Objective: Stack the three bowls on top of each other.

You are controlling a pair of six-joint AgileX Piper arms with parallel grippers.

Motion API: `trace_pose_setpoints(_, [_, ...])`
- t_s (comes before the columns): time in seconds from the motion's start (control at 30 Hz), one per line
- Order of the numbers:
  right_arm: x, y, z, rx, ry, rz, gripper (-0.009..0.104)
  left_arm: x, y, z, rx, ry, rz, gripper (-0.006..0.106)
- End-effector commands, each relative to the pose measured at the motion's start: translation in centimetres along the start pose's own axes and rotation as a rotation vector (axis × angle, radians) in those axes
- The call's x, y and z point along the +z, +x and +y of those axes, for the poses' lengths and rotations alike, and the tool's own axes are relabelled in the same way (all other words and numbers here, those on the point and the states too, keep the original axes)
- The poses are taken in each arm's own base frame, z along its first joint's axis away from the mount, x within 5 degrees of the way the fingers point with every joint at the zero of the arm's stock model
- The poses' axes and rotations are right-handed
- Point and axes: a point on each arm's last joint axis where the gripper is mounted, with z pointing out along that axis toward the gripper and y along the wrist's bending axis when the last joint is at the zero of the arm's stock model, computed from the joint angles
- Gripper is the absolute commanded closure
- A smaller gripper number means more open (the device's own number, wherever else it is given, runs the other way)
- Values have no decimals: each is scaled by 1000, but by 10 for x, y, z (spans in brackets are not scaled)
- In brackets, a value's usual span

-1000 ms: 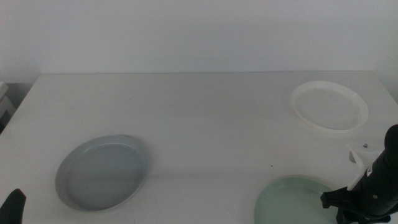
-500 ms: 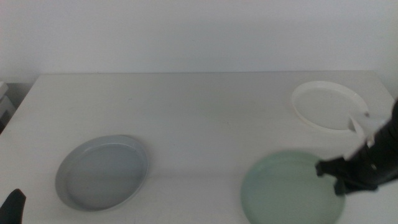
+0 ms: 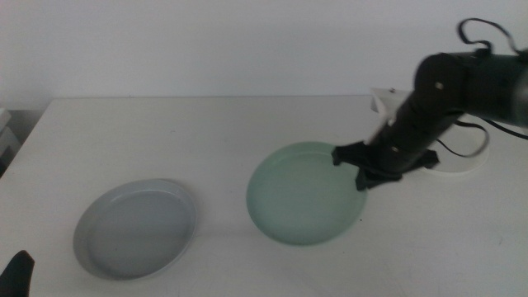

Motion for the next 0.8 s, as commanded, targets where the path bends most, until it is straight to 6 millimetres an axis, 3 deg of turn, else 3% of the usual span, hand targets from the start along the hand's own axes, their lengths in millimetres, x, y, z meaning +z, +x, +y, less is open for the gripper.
trace_pose_setpoints(0.0, [-18, -22, 11, -8, -40, -98, 95, -2, -9, -2, -22, 23, -88, -5])
trace_pose_setpoints(0.23, [15, -54, 18, -18, -22, -50, 95, -2, -9, -2, -22, 23, -88, -5])
trace_pose_setpoints(0.4, [39, -56, 16, -14, -7, -3, 95, -2, -9, -2, -22, 23, -88, -5])
trace_pose_setpoints(0.57, [46, -55, 15, -15, 0, 10, 94, -2, -9, -2, -22, 23, -88, -5])
trace_pose_setpoints(0.77, [41, -55, 15, -22, 4, 22, 62, -2, -9, -2, -22, 23, -88, -5])
